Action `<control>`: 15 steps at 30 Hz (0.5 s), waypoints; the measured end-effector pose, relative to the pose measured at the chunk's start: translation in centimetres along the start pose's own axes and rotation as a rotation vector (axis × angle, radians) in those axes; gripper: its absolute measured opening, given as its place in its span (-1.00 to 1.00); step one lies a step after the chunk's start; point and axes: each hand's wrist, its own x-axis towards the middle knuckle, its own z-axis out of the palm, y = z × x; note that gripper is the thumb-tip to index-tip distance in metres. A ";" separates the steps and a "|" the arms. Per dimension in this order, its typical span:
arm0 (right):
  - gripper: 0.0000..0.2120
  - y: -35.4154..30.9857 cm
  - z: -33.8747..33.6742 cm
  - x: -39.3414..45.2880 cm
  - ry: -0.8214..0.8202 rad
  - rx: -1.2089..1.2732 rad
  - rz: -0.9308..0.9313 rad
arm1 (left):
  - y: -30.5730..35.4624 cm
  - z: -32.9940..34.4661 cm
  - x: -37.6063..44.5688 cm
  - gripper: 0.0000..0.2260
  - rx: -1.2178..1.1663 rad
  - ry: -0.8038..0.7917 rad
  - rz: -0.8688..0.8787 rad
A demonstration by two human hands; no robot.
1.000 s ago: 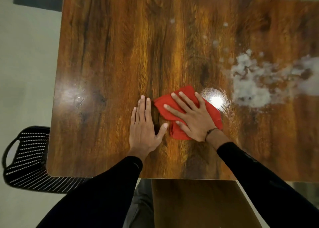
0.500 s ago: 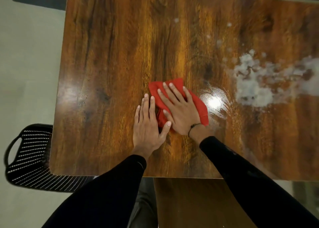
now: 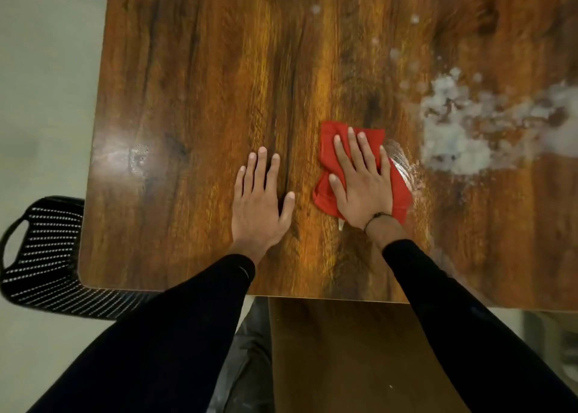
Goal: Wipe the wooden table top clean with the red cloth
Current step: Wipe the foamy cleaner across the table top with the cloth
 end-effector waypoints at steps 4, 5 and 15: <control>-0.32 -0.8 0.2 0.3 0.012 -0.009 -0.031 | 0.3 -0.3 -0.1 -0.33 0.021 0.015 -0.001; -0.32 -1.0 0.2 0.0 0.008 -0.003 -0.050 | 0.4 -0.4 -0.1 -0.33 0.024 0.012 -0.003; -0.29 -0.5 1.9 -10.5 -0.007 0.011 -0.189 | 1.0 -1.0 -0.2 -0.34 0.018 0.014 0.000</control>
